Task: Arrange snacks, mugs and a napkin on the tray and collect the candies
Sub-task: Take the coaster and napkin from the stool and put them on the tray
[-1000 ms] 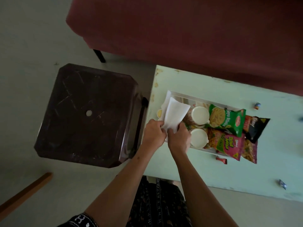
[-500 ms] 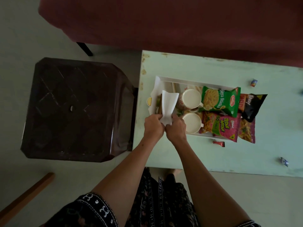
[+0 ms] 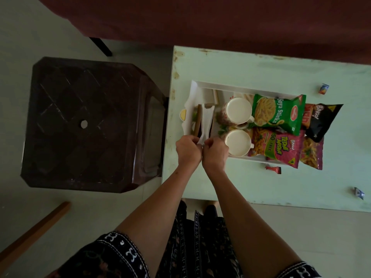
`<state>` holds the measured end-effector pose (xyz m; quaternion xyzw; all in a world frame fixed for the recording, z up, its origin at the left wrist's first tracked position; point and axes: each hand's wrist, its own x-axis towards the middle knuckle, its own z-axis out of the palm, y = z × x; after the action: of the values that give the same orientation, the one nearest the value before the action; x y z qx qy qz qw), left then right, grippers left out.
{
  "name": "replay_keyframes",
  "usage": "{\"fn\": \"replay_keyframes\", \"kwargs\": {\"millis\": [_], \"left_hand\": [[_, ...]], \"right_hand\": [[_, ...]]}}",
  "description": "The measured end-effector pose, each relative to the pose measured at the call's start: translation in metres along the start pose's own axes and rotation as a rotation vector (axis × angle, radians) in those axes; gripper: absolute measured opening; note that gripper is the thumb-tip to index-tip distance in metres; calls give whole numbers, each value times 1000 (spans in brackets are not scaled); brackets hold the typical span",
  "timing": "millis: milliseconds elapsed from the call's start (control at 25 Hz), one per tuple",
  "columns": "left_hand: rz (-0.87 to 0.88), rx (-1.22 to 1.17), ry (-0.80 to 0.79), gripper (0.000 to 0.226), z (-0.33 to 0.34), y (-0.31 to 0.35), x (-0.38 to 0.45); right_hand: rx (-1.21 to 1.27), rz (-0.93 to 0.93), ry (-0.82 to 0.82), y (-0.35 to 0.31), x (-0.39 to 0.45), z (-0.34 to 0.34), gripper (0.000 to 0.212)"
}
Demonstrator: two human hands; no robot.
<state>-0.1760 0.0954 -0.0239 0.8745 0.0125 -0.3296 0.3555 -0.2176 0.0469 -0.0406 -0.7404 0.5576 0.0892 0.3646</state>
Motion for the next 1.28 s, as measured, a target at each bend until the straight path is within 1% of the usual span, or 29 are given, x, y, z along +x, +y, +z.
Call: {"fn": "replay_keyframes", "kwargs": {"millis": [240,360,480,560,680,760,880,1040,1120,1200,1280], "left_hand": [[-58,-2,34,17,3,-10,-1],[-115,-19,73,8,4,-13,0],[-146,-53,75,6,6,-16,2],[-141,-56,52,8,7,-20,2],[-102,-40,16,17,5,-26,-3],[-67,-7,22,21,2,-30,-10],[-58,-11,49,21,-1,-39,-25],[-90,-8,73,23,0,-53,-42],[-79,69,39,30,2,-58,-50],[-49,197,-2,38,4,-61,-56],[-32,273,-3,40,5,-58,-61]], "right_hand": [[-43,-39,-24,11,-4,7,33],[-44,-54,-14,13,0,7,31],[11,-23,-10,11,5,6,30],[-15,-46,-31,13,3,6,30],[-41,-124,-81,22,-9,3,30],[-38,-156,-114,33,-19,0,32],[-57,-157,-174,57,-33,-7,34],[-39,-58,-234,110,-41,-27,32],[-42,23,-284,144,-38,-46,27],[-37,141,-295,180,-31,-71,22],[89,301,-251,214,-20,-104,20]]}}
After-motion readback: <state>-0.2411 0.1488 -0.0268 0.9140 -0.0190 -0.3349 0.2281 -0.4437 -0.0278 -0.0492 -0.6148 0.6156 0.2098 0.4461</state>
